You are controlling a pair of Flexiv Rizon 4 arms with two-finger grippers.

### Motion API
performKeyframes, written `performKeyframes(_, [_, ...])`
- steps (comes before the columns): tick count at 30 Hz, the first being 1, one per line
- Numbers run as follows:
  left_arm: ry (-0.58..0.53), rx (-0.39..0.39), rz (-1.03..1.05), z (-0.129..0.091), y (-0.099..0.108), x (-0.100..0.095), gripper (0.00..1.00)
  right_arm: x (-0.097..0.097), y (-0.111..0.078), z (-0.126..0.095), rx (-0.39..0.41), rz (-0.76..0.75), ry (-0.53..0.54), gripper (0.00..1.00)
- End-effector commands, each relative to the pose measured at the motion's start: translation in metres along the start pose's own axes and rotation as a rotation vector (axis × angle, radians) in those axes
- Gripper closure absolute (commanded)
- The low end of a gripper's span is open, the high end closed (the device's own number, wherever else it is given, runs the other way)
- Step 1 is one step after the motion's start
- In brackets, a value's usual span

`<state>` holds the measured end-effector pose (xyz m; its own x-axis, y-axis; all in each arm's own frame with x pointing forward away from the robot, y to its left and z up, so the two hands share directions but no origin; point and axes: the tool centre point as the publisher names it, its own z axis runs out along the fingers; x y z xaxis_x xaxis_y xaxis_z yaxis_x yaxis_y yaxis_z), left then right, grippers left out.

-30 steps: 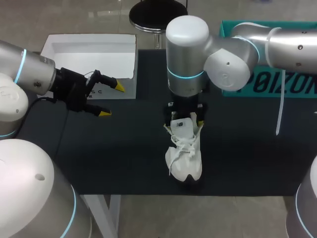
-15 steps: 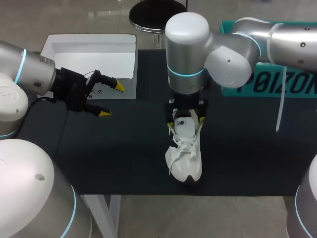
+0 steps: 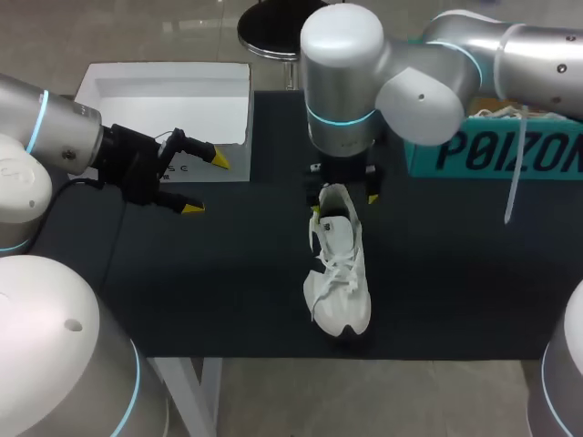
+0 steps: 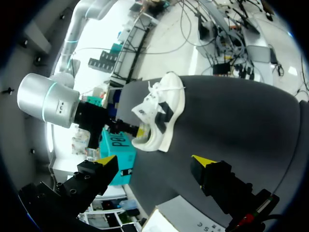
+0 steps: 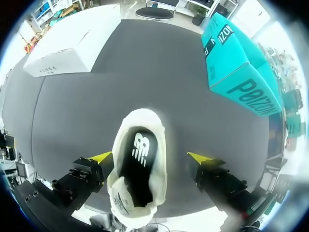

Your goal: Take the shoe out of the shoebox, open the shoe tongue, remove and reinsert the insole, then place the shoe into the shoebox

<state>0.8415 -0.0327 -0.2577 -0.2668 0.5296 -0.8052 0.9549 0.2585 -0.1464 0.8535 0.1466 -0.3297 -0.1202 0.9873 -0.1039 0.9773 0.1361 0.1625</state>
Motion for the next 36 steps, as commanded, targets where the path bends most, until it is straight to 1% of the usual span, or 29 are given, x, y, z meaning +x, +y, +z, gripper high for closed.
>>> performKeyframes(1, [0.003, -0.003, 0.000, 0.001, 0.000, 0.000, 0.00, -0.004, -0.007, -0.025, -0.021, 0.011, -0.021, 0.00])
performKeyframes(6, [0.003, -0.003, 0.000, 0.001, 0.000, 0.000, 0.00, -0.003, -0.019, -0.047, -0.028, 0.022, -0.030, 0.00])
performKeyframes(9, [0.003, -0.003, 0.000, 0.001, 0.000, 0.000, 0.00, 0.010, -0.032, -0.064, -0.028, 0.026, -0.033, 0.00])
performKeyframes(10, [0.003, -0.003, 0.000, 0.001, 0.000, 0.000, 0.00, 0.010, -0.038, -0.064, -0.022, 0.029, -0.033, 0.44])
performKeyframes(11, [0.003, -0.003, 0.000, 0.001, 0.000, 0.000, 0.00, 0.014, -0.043, -0.066, -0.010, 0.029, -0.030, 0.71])
performKeyframes(12, [0.003, -0.003, 0.000, 0.001, 0.000, 0.000, 0.00, 0.019, -0.045, -0.069, -0.004, 0.025, -0.028, 0.92])
performKeyframes(13, [0.003, -0.003, 0.000, 0.001, 0.000, 0.000, 0.00, 0.023, -0.052, -0.071, 0.002, 0.025, -0.027, 1.00])
performKeyframes(14, [0.003, -0.003, 0.000, 0.001, 0.000, 0.000, 0.00, 0.028, -0.056, -0.074, 0.008, 0.033, -0.022, 1.00])
performKeyframes(18, [0.003, -0.003, 0.000, 0.001, 0.000, 0.000, 0.00, 0.036, -0.069, -0.074, 0.033, 0.035, 0.000, 1.00])
performKeyframes(24, [0.003, -0.003, 0.000, 0.001, 0.000, 0.000, 0.00, 0.043, -0.072, -0.070, 0.054, 0.011, 0.013, 1.00])
performKeyframes(28, [0.003, -0.003, 0.000, 0.001, 0.000, 0.000, 0.00, 0.042, -0.073, -0.060, 0.060, 0.018, 0.020, 1.00])
performKeyframes(36, [0.003, -0.003, 0.000, 0.001, 0.000, 0.000, 0.00, 0.031, -0.080, -0.042, 0.079, 0.039, 0.029, 1.00])
